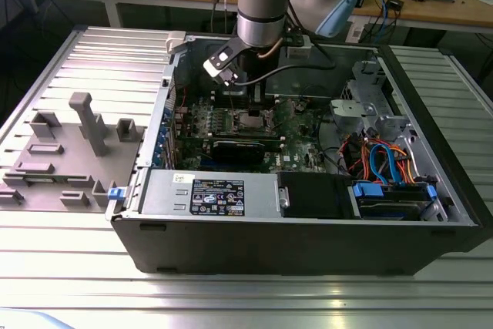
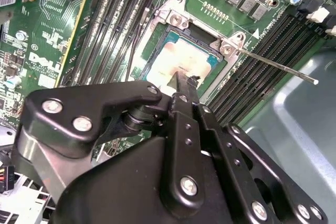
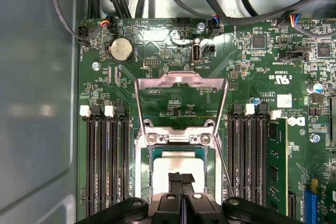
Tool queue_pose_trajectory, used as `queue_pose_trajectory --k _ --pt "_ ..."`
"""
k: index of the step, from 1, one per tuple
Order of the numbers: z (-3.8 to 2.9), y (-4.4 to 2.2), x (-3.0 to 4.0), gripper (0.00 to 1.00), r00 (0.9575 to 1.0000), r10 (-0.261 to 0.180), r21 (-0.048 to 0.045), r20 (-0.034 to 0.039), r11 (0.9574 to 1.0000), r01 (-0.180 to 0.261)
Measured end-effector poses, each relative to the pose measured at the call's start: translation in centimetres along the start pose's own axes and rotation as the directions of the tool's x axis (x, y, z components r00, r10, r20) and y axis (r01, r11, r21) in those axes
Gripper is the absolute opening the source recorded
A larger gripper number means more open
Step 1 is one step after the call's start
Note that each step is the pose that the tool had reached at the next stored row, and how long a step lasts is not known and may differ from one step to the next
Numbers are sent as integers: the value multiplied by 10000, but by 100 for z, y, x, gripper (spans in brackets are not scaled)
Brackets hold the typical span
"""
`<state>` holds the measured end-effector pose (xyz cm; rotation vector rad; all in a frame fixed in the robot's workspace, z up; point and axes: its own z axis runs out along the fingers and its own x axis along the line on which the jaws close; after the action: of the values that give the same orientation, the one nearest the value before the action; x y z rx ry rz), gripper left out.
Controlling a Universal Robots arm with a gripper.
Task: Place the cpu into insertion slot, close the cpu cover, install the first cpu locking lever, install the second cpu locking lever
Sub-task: 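Place the cpu into insertion slot, then close the cpu cover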
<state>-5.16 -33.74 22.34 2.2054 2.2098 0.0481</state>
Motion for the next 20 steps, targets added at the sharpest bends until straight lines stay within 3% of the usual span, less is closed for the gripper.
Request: queue_pose_trajectory --k 20 --pt "-39 2 0 11 10000 -1 24 0 10000 1"
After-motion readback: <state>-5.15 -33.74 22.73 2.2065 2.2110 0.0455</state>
